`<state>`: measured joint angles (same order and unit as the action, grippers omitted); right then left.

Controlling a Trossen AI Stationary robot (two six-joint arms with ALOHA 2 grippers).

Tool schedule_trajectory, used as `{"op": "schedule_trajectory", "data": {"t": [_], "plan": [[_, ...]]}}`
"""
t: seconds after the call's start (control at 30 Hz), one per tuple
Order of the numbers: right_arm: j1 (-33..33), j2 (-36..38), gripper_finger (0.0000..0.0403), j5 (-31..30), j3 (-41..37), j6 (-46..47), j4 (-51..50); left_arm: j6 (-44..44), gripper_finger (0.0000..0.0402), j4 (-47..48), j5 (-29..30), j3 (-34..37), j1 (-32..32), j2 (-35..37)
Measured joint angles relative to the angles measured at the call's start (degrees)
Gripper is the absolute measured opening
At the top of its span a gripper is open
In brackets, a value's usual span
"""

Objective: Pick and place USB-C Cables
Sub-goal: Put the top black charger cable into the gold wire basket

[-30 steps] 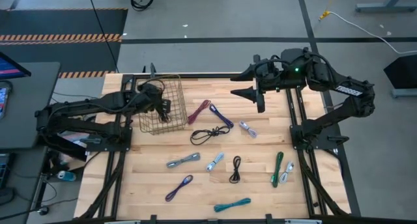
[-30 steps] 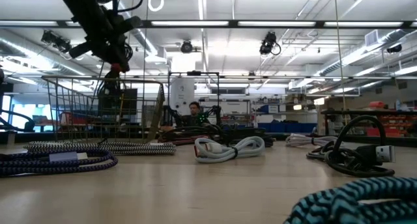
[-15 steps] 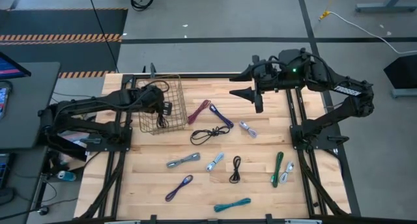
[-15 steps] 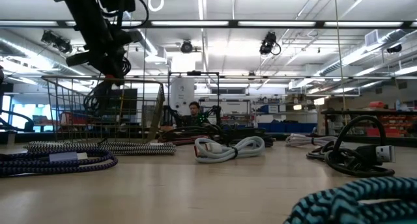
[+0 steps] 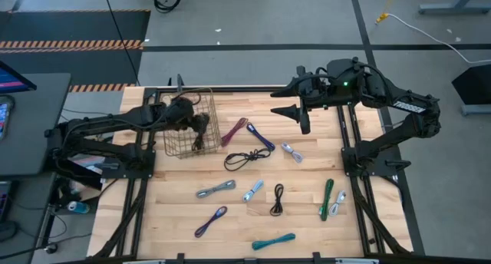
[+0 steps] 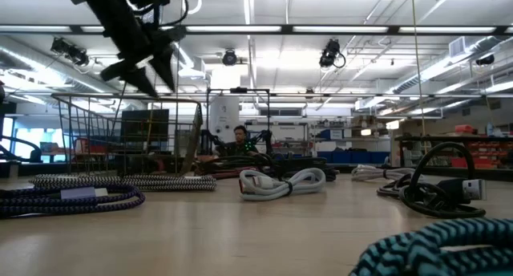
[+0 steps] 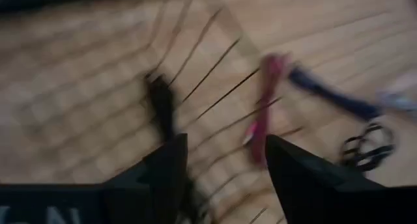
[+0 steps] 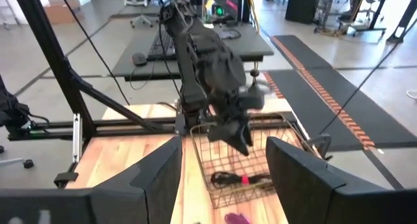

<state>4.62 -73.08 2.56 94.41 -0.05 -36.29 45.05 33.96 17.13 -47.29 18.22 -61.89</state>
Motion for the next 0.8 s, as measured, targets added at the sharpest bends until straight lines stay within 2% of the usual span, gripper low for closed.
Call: {"op": "schedule_trajectory", "data": {"t": [0.17, 0.37, 0.53, 0.8], "plan": [[0.0, 0.0, 0.0227, -1.33, 0.0, 2.23, -7.02, -7.32, 0.0227, -17.99, -0.96, 0.0, 0.0, 0.0], [-0.02, -1.92, 0.0214, -6.89, 0.0, 9.42, -19.19, -13.5, 0.0228, -37.15, -7.3, 0.0, 0.0, 0.04], [-0.86, -6.92, 0.0211, -7.45, 0.0, 10.86, -24.81, -14.67, 0.0228, -42.19, -13.46, -0.02, 0.0, 0.52], [-3.9, -18.94, 0.0211, -7.54, -0.02, 7.76, -30.08, -16.1, 0.0228, -42.7, -15.94, -0.02, -0.11, 1.85]]}}
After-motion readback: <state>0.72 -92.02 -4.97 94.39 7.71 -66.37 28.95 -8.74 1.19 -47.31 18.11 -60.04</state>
